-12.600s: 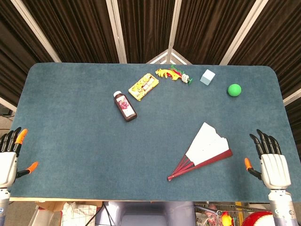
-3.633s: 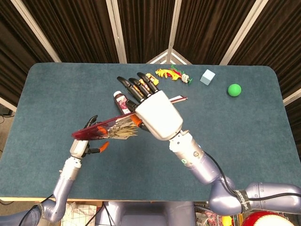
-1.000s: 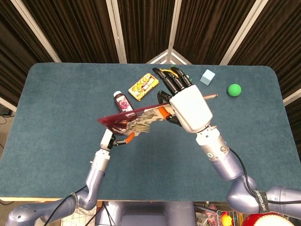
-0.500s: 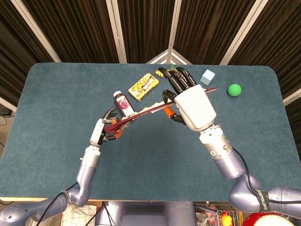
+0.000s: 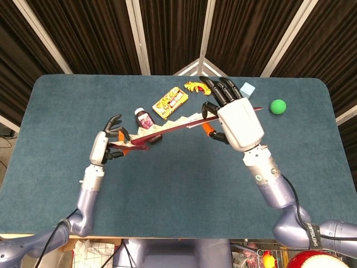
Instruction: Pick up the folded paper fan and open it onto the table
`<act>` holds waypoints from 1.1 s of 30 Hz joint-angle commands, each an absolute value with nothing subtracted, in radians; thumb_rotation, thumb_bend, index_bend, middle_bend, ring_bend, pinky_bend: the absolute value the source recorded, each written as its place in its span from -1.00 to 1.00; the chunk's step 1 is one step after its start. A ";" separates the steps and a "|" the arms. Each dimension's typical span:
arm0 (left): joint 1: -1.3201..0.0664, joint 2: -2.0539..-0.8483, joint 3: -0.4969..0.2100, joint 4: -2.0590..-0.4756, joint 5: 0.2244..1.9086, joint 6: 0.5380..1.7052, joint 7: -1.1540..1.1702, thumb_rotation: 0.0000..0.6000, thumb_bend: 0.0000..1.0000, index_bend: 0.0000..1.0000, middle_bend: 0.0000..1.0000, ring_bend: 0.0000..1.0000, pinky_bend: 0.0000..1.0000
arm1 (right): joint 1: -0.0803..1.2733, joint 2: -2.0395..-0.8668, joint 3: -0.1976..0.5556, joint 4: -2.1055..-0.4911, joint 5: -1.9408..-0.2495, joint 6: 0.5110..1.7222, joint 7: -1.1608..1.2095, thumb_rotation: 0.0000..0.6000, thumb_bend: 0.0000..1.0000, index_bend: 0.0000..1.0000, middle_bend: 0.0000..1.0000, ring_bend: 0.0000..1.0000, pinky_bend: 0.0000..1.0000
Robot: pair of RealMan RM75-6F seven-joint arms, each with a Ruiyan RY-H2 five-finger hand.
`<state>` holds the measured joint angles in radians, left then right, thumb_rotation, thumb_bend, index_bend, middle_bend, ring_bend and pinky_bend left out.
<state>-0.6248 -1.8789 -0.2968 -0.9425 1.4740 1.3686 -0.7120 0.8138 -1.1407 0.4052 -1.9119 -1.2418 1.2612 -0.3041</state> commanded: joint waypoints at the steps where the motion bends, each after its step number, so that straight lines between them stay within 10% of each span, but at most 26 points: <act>1: -0.620 -1.857 -0.286 -0.934 1.484 1.379 -0.707 1.00 -0.14 0.69 0.06 -0.76 -0.62 | 0.802 -1.145 0.403 -1.896 -1.241 1.264 -0.272 1.00 -0.14 0.33 -0.74 -0.63 -0.70; 33: -0.623 -1.817 -0.264 -0.880 1.497 1.450 -0.688 1.00 -0.26 0.53 -0.06 -0.79 -0.64 | 0.769 -1.160 0.390 -1.822 -1.258 1.267 -0.223 1.00 -0.13 0.35 -0.74 -0.63 -0.70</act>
<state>-0.6231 -1.8164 -0.2641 -0.8808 1.4975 1.4503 -0.6875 0.7694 -1.1594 0.3906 -1.8230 -1.2570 1.2672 -0.2227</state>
